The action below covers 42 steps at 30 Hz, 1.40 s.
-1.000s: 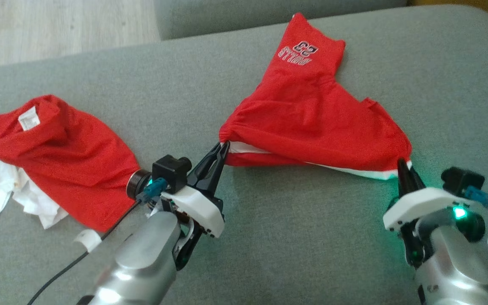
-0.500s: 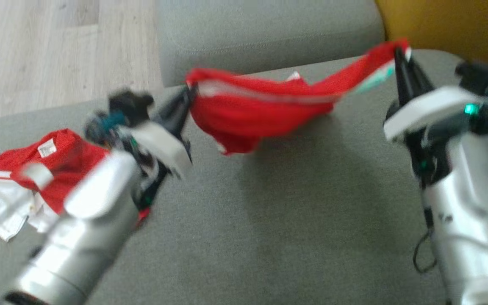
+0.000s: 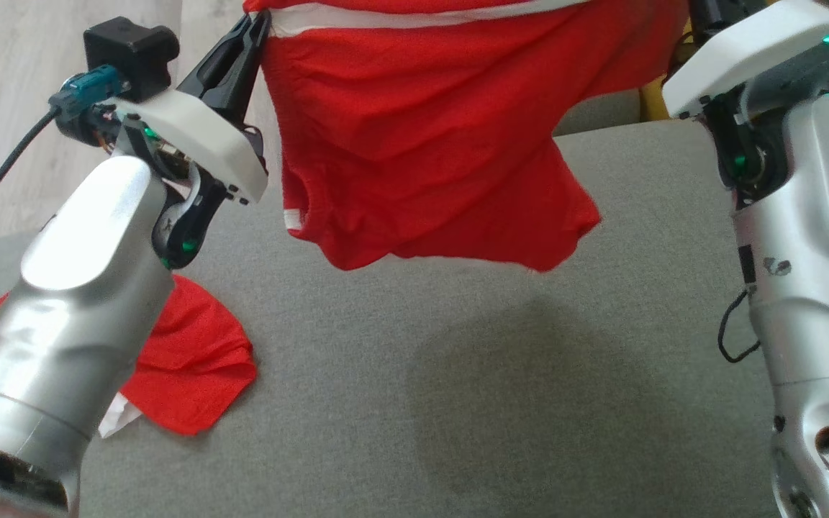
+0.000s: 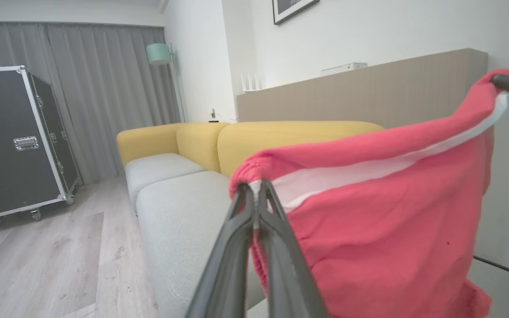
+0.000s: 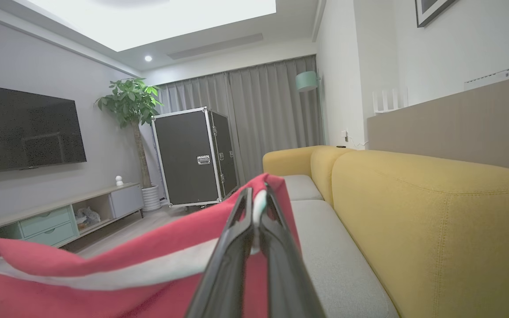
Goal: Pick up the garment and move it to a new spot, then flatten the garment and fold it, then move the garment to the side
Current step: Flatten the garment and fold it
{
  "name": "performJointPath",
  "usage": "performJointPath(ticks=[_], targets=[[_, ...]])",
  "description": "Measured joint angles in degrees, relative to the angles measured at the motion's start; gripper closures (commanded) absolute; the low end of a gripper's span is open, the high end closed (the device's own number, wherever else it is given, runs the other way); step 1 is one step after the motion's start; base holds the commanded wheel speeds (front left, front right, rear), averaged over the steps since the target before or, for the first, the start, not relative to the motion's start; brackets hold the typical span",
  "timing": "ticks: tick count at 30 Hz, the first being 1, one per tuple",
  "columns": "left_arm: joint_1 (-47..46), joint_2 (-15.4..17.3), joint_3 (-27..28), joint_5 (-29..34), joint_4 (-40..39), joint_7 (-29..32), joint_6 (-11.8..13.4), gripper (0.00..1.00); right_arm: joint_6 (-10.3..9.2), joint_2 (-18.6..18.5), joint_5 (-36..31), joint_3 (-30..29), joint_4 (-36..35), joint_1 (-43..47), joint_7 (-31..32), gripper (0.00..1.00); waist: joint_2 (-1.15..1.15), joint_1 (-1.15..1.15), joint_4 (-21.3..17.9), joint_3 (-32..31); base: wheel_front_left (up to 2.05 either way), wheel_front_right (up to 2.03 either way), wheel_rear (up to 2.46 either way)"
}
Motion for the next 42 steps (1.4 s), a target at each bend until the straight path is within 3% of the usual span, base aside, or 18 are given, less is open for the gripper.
performJointPath(ticks=[16, 23, 30, 37, 42], targets=[[2.31, 1.82, 0.98, -2.54, -5.36, 1.36, 0.59, 1.00, 0.00, -3.48, 0.08, 0.91, 0.15, 2.35, 5.19, 1.00, 0.00, 0.01, 0.22, 1.27, 0.00, 0.00, 0.00], [-0.83, 3.04, 1.70, -3.44, -2.72, 3.82, 1.02, 1.00, 0.00, -2.98, -0.26, 2.88, 6.15, -3.85, 6.34, 1.00, 0.00, 0.01, -1.22, 6.24, 0.00, 0.00, 0.00], [-14.66, 2.77, 1.66, -0.82, 2.05, 3.15, 0.48, 1.00, 0.00, -2.44, -4.23, -0.10, 15.39, -19.91, -0.57, 1.00, 0.00, 0.02, -2.30, 15.38, 0.00, 0.00, 0.00], [-27.42, 1.27, 1.02, 4.28, 8.32, -4.69, 0.11, 1.00, 0.01, -0.62, -8.79, -5.31, 24.81, -31.75, -13.15, 1.00, 0.00, 0.03, -3.23, 24.77, 0.00, 0.00, 0.00], [-30.93, -0.89, 0.43, 4.79, 12.16, -11.33, -0.02, 1.00, 0.01, 0.27, -10.10, -8.42, 30.95, -34.32, -18.92, 1.00, -0.01, 0.02, -3.59, 29.63, 0.00, 0.00, 0.00]])
